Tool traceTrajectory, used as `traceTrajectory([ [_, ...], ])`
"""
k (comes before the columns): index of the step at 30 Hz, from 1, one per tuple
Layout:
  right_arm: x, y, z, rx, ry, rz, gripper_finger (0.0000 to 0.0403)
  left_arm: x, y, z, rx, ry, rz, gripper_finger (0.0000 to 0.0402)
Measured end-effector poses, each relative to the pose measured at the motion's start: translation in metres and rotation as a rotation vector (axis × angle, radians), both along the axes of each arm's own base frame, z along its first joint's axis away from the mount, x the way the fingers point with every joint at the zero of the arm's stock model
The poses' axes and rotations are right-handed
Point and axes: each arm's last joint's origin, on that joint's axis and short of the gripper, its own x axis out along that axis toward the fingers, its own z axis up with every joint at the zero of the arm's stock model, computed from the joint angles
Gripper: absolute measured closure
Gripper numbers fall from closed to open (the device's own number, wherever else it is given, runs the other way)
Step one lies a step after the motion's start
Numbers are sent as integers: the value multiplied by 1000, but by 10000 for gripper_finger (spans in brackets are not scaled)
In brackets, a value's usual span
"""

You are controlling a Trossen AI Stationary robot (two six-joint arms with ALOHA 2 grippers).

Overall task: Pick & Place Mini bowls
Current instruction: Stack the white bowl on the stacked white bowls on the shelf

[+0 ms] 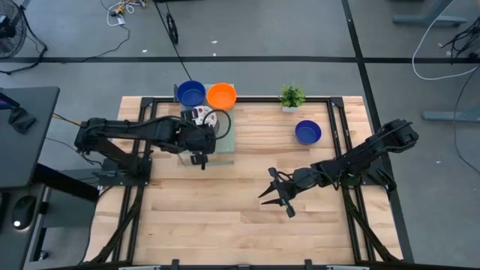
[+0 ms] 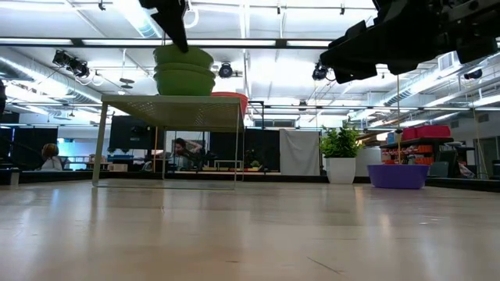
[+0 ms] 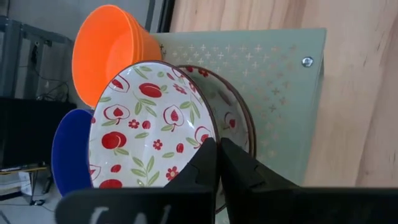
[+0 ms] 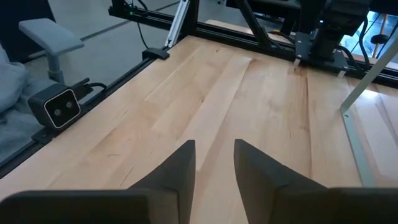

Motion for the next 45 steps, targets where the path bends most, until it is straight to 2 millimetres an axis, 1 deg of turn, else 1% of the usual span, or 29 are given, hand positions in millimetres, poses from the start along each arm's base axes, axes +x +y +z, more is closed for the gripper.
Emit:
traceTrajectory([
  [10,0,0,0,1,-1,0,291,2,0,-11,-2,6,2,382],
  [15,0,0,0,0,-1,0,291,4,0,-10,-4,-13,2,388],
  [22,0,0,0,0,-1,0,291,5,-1,-10,-8,-23,1,376],
  [29,0,0,0,0,-1,0,291,5,-1,-10,-9,-23,1,384],
  [34,0,0,0,1,-1,0,291,5,0,-10,-9,-23,1,380],
  [39,0,0,0,0,-1,0,291,5,4,-10,-22,-36,33,380],
  [45,0,0,0,0,-1,0,291,5,11,-11,-80,-34,42,379],
])
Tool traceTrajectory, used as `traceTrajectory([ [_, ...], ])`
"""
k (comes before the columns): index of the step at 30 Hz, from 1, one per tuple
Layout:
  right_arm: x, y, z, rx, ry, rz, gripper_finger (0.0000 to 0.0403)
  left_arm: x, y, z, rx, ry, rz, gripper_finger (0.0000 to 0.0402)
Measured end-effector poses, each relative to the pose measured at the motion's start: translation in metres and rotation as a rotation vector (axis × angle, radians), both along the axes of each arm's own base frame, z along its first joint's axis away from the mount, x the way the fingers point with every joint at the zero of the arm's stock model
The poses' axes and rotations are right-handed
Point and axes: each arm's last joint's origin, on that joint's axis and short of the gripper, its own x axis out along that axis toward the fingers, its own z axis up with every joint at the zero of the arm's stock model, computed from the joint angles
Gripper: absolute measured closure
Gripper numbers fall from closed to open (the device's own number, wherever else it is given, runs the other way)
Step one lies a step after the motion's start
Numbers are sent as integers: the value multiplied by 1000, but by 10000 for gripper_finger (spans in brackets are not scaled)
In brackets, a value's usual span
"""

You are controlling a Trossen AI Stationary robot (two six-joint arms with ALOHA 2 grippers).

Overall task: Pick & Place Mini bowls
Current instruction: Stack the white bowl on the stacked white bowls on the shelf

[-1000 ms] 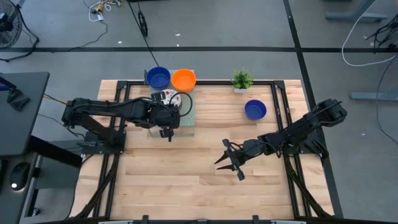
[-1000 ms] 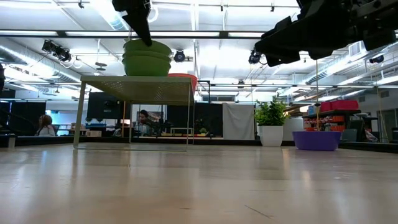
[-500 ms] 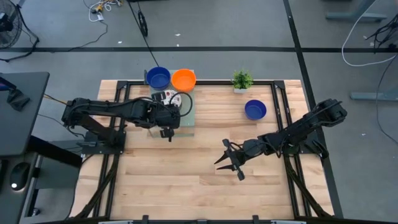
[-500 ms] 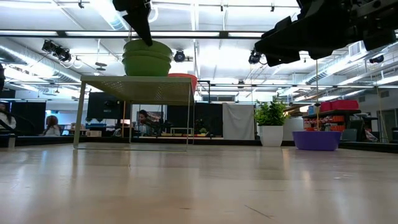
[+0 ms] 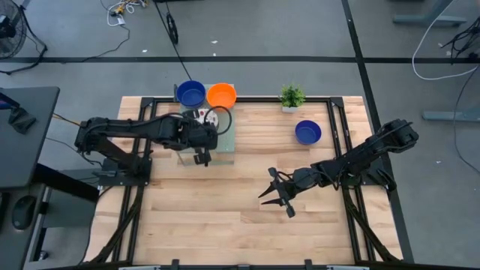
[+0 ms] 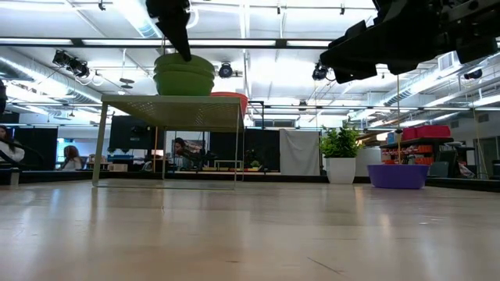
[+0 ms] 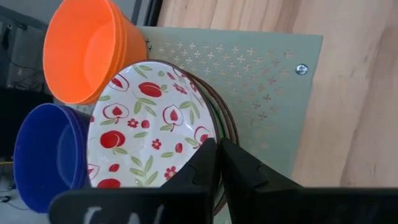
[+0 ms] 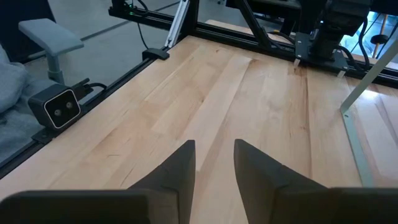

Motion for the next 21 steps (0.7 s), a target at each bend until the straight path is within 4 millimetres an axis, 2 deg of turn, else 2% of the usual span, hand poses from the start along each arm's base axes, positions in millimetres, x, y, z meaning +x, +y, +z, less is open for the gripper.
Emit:
traceTrajectory([
  [8,0,0,0,0,0,0,291,1,2,0,-2,-10,11,364],
  [17,0,0,0,0,0,0,291,0,0,1,-37,-6,-4,256],
  [21,0,0,0,0,1,0,291,0,-1,9,-71,-41,-6,231],
])
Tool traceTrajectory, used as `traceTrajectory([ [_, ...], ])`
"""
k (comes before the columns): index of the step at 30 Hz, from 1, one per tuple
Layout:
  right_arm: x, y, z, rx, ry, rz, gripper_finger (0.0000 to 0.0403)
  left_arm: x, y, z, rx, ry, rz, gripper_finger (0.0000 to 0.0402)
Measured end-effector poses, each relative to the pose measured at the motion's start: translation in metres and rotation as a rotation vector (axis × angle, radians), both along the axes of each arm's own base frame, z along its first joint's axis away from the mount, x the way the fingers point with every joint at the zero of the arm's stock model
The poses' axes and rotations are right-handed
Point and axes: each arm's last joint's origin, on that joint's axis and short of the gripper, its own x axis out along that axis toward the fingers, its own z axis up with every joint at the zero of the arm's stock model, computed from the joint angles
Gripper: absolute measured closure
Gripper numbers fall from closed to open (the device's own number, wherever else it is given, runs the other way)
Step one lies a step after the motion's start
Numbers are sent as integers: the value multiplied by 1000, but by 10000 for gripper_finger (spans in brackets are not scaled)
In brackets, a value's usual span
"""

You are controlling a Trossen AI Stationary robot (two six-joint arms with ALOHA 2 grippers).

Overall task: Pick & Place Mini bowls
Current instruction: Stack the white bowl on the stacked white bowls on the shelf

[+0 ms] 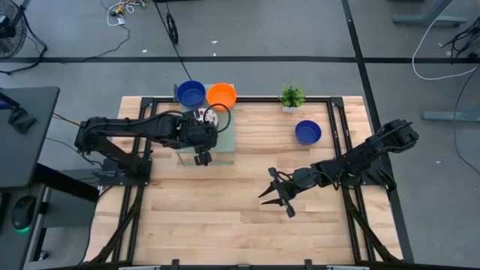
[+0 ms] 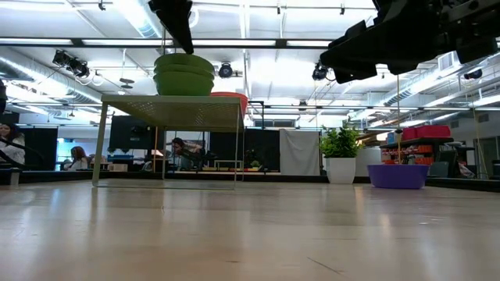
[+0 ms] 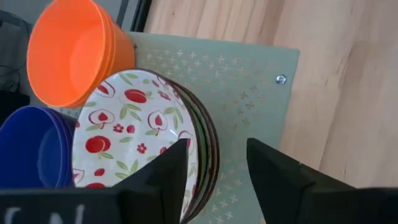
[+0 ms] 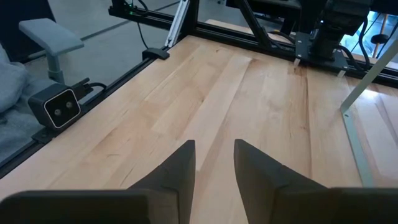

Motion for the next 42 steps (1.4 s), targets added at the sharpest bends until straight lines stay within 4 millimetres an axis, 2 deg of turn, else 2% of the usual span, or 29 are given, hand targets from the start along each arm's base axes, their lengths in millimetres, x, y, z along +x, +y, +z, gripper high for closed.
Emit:
traceTrajectory([
  [4,0,0,0,-1,3,0,291,0,0,6,5,-20,2,258],
  [11,0,0,-1,-3,8,0,291,-1,2,6,37,-5,1,374],
  [13,0,0,-1,-4,10,0,291,-1,2,6,40,-4,0,393],
  [19,0,0,-1,-5,14,0,291,0,2,6,42,-9,2,393],
  [30,0,0,-1,-5,14,0,291,-1,14,7,65,-5,51,396],
  [42,0,0,-1,-4,15,-1,291,0,14,7,57,-11,49,398],
])
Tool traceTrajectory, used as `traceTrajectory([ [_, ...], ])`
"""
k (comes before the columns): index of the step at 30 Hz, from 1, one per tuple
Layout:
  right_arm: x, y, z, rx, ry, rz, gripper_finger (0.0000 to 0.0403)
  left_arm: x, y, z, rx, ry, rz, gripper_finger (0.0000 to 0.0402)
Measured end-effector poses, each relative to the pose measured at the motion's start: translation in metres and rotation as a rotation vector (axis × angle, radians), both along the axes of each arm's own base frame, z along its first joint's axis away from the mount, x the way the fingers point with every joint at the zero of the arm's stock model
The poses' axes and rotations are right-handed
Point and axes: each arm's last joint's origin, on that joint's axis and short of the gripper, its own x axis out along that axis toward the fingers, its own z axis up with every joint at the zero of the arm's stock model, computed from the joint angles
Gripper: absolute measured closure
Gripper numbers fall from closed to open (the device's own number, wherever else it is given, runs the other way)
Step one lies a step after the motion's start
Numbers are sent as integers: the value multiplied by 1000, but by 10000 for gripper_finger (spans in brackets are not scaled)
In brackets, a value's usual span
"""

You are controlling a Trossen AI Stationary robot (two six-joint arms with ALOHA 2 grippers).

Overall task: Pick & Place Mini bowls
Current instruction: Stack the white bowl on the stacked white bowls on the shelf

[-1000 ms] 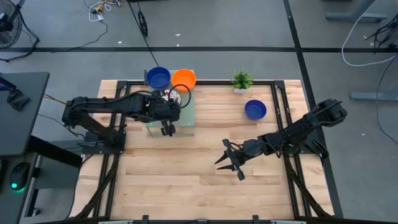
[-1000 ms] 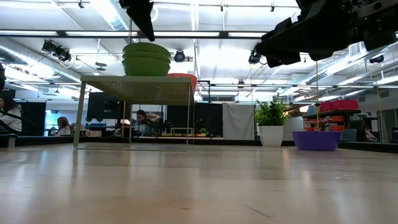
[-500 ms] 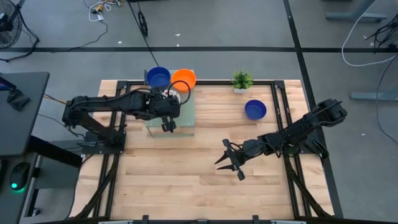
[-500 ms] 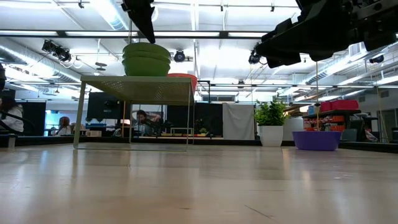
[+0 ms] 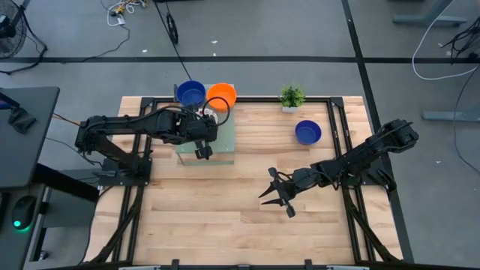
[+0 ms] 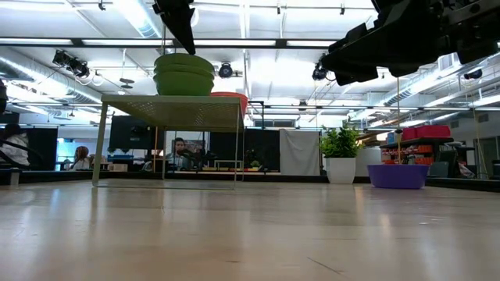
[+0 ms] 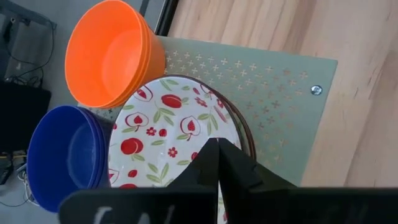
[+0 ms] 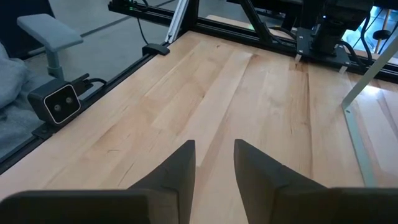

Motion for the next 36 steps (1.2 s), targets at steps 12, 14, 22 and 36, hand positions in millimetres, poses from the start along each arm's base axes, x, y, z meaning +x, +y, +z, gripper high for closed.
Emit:
traceTrajectory([
  [12,0,0,0,1,1,0,291,0,-1,0,-21,-1,-7,398],
  [14,0,0,0,1,1,0,291,1,-1,-1,-37,-2,-15,398],
  [22,0,0,0,1,1,-1,291,0,0,0,11,-2,9,398],
  [36,0,0,0,0,5,0,291,2,8,-26,0,84,49,399],
])
